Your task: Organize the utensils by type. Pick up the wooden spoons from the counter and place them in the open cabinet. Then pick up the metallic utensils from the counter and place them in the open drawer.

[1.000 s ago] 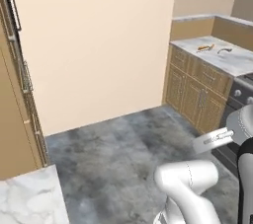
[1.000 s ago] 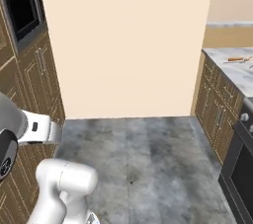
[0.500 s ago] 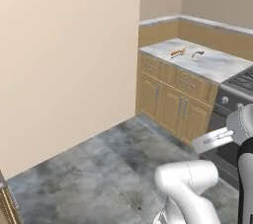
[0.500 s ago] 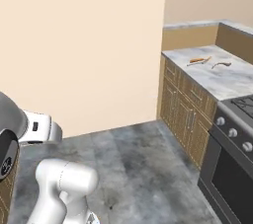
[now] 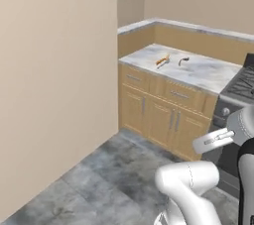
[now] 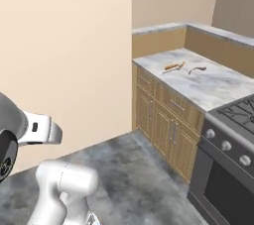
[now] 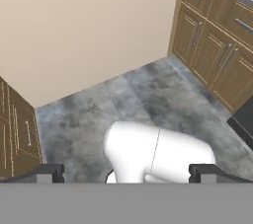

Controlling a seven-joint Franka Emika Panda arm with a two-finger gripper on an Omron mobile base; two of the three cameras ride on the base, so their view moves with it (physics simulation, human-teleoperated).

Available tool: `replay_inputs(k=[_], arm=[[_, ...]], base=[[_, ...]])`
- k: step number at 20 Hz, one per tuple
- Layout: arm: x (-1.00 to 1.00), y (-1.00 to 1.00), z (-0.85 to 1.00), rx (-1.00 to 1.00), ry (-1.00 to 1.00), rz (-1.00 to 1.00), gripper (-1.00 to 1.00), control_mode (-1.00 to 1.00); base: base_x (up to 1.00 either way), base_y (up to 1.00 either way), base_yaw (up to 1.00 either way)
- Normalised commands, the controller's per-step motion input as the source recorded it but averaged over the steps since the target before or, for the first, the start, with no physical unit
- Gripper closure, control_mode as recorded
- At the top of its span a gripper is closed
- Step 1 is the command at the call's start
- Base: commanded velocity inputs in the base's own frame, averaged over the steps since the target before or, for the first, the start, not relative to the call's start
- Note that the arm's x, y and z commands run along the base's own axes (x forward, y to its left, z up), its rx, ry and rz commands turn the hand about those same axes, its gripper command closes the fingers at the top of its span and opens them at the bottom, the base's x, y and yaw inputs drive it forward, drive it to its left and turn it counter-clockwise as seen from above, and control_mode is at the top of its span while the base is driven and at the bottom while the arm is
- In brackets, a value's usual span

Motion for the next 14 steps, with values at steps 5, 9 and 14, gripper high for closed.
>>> replay_inputs(k=[5, 9, 14], arm=[[0.0, 0.0, 0.0, 0.0, 0.0, 0.0, -1.0, 1.0], [0.0, 0.0, 0.0, 0.0, 0.0, 0.0, -1.0, 1.0], [0.0, 0.0, 0.0, 0.0, 0.0, 0.0, -1.0, 1.0]], base=[[0.9, 0.27, -0.29], [0.74, 0.29, -0.35], [0.69, 0.25, -0.4]])
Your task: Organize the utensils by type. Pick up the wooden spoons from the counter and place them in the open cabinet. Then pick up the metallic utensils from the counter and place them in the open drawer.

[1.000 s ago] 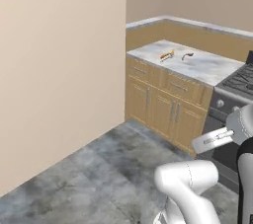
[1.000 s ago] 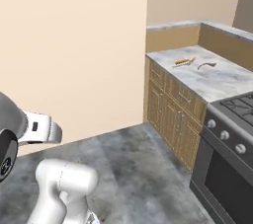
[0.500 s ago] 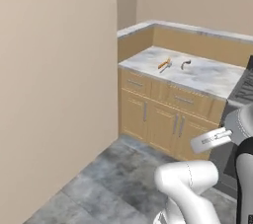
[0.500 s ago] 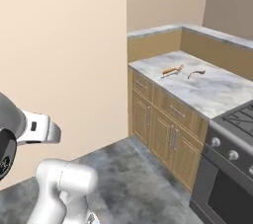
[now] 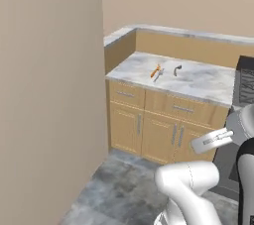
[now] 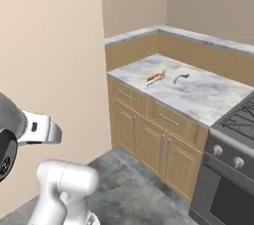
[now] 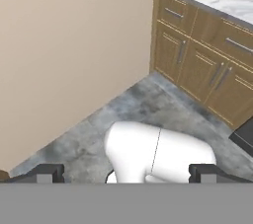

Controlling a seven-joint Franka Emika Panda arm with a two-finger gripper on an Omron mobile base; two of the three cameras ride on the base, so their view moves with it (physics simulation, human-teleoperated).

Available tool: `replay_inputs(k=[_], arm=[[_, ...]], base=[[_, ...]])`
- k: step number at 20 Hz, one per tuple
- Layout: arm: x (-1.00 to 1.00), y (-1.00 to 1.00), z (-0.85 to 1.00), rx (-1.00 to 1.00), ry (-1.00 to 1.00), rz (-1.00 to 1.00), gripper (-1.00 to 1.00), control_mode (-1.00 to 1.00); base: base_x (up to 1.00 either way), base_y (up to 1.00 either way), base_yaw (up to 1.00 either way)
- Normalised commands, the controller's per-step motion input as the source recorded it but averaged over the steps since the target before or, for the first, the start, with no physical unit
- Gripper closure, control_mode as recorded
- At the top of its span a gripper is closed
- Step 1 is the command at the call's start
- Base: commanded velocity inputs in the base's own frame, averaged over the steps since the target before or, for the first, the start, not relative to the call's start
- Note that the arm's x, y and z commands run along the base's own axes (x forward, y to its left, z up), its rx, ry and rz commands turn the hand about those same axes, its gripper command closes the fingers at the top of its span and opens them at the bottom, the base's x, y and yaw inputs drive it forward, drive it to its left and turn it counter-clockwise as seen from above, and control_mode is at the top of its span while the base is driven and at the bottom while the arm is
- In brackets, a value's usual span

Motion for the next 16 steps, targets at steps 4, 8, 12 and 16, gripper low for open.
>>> replay_inputs(k=[4, 8, 12, 16], arm=[[0.0, 0.0, 0.0, 0.0, 0.0, 0.0, -1.0, 1.0], [0.0, 0.0, 0.0, 0.0, 0.0, 0.0, -1.0, 1.0], [0.0, 0.0, 0.0, 0.0, 0.0, 0.0, -1.0, 1.0], [0.0, 0.0, 0.0, 0.0, 0.0, 0.0, -1.0, 1.0]], base=[[0.77, 0.35, -0.39], [0.83, 0.26, -0.39], [0.78, 0.25, -0.41], [0.67, 0.27, -0.4]])
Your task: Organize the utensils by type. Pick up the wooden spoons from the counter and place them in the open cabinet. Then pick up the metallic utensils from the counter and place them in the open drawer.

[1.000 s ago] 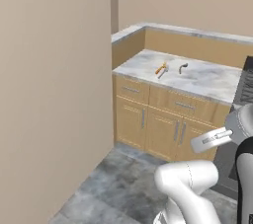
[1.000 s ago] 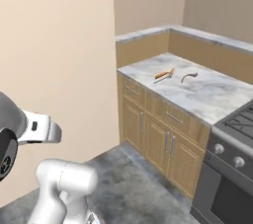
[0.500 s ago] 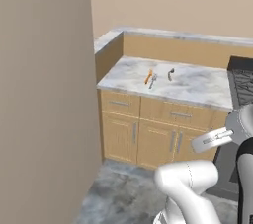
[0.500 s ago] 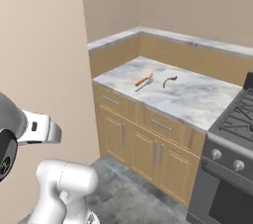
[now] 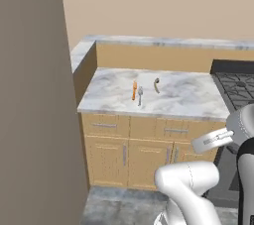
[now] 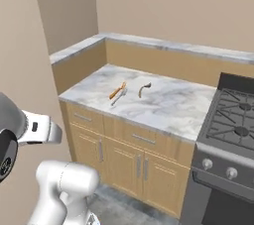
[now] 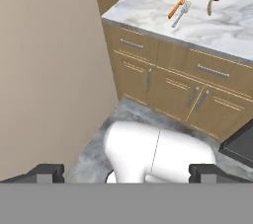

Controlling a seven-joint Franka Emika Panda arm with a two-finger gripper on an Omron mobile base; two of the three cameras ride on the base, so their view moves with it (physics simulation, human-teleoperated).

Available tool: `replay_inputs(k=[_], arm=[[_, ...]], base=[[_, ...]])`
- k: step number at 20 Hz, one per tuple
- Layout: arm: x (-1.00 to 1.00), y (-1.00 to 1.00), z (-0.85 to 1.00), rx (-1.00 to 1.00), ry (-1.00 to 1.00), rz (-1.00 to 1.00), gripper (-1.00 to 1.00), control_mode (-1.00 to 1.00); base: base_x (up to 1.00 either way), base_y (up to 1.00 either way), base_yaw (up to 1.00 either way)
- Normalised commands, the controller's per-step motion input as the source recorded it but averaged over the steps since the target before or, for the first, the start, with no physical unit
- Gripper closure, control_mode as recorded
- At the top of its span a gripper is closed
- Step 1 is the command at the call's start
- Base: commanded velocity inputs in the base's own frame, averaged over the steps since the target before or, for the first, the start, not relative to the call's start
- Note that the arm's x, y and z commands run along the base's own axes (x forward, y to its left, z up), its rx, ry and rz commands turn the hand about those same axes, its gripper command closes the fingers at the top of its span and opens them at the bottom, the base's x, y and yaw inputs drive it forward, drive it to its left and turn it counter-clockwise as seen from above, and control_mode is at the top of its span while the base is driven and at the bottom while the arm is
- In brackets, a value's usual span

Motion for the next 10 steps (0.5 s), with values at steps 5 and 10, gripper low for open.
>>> replay_inputs(k=[5, 10], arm=[[0.0, 0.0, 0.0, 0.0, 0.0, 0.0, -1.0, 1.0], [0.0, 0.0, 0.0, 0.0, 0.0, 0.0, -1.0, 1.0]], base=[[0.58, 0.3, -0.32], [0.57, 0.35, -0.25]])
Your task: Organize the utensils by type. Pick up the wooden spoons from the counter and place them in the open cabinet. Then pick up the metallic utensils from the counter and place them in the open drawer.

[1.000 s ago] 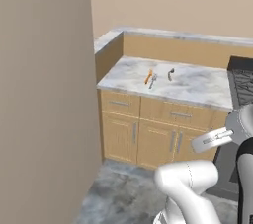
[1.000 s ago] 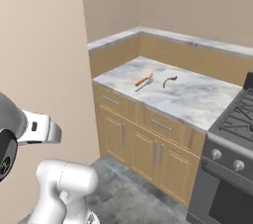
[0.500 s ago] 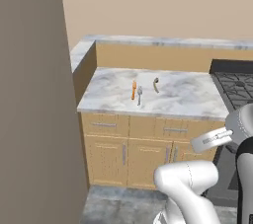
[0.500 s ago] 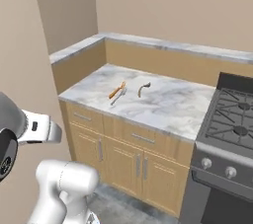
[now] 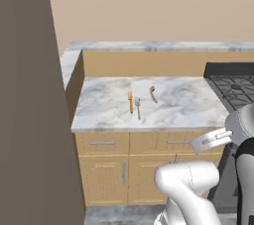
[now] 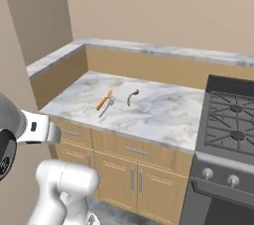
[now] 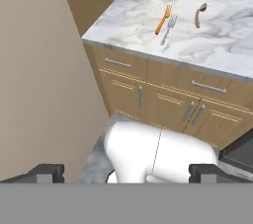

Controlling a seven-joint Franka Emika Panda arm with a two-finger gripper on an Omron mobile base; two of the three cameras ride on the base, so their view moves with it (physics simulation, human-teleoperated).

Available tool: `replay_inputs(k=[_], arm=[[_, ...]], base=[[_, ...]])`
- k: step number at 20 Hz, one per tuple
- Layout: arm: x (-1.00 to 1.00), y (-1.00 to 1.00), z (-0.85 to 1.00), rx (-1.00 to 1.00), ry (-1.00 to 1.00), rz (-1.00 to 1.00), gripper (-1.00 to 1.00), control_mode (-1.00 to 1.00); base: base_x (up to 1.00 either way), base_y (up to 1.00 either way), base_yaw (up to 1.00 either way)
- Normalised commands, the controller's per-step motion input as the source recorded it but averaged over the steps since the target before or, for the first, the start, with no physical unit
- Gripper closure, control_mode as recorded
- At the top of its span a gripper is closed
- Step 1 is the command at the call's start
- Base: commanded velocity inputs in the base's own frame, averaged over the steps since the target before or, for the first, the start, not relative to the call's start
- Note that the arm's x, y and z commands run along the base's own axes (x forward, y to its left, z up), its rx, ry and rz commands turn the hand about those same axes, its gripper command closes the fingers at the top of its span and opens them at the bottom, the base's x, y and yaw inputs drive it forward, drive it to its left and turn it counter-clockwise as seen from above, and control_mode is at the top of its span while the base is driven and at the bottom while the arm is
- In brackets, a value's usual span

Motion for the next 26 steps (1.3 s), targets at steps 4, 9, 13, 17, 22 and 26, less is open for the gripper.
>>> replay_inputs(k=[4, 9, 13, 17, 22, 26], arm=[[0.0, 0.0, 0.0, 0.0, 0.0, 0.0, -1.0, 1.0], [0.0, 0.0, 0.0, 0.0, 0.0, 0.0, -1.0, 1.0], [0.0, 0.0, 0.0, 0.0, 0.0, 0.0, -1.0, 1.0], [0.0, 0.0, 0.0, 0.0, 0.0, 0.0, -1.0, 1.0], [0.0, 0.0, 0.0, 0.0, 0.0, 0.0, -1.0, 1.0], [0.05, 0.02, 0.0, 0.0, -0.05, -0.07, -1.0, -1.0]], base=[[0.56, 0.36, -0.23], [0.58, 0.35, -0.23], [0.6, 0.19, -0.2], [0.51, 0.13, -0.16], [0.43, 0.22, -0.12], [0.11, 0.09, -0.06]])
